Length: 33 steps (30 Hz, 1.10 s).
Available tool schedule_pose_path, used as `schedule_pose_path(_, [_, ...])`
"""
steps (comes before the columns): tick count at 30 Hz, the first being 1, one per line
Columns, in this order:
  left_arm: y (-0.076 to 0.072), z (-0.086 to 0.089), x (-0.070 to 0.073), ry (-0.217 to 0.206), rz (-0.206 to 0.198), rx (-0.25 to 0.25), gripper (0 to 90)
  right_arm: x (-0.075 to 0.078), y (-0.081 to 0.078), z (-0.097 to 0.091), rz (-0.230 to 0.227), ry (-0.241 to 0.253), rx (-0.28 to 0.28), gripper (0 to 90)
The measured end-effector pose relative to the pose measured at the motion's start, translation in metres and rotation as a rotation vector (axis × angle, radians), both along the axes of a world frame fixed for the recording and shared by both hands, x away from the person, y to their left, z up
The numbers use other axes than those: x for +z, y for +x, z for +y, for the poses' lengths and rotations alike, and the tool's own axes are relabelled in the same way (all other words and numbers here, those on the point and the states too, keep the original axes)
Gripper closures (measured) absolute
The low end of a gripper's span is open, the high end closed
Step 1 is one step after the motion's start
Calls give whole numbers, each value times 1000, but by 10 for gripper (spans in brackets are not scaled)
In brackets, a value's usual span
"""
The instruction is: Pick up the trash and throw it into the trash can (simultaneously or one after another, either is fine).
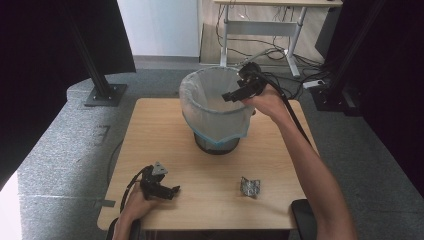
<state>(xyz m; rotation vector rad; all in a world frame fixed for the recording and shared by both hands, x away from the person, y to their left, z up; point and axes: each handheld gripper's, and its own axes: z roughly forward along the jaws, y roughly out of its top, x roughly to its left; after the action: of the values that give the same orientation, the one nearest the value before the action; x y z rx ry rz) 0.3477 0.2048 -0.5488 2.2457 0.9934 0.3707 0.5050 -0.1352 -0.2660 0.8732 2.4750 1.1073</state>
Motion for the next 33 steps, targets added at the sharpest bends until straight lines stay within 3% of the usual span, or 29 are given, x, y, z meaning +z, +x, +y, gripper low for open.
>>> schedule_pose_path(3, [0,0,0,1,0,0,0,1,-5,-6,-13,-33,-3,127])
schedule_pose_path(7, [0,0,0,1,0,0,0,2,-10,-15,-21,-2,-4,128])
schedule_pose_path(11, [0,0,0,1,0,0,0,2,-15,-24,-16,-12,-3,127])
schedule_pose_path(18, [0,0,0,1,0,0,0,2,-27,-43,-19,15,-4,116])
schedule_pose_path(33, [0,0,0,1,-1,0,0,-15,-52,-83,-50,29,-23,48])
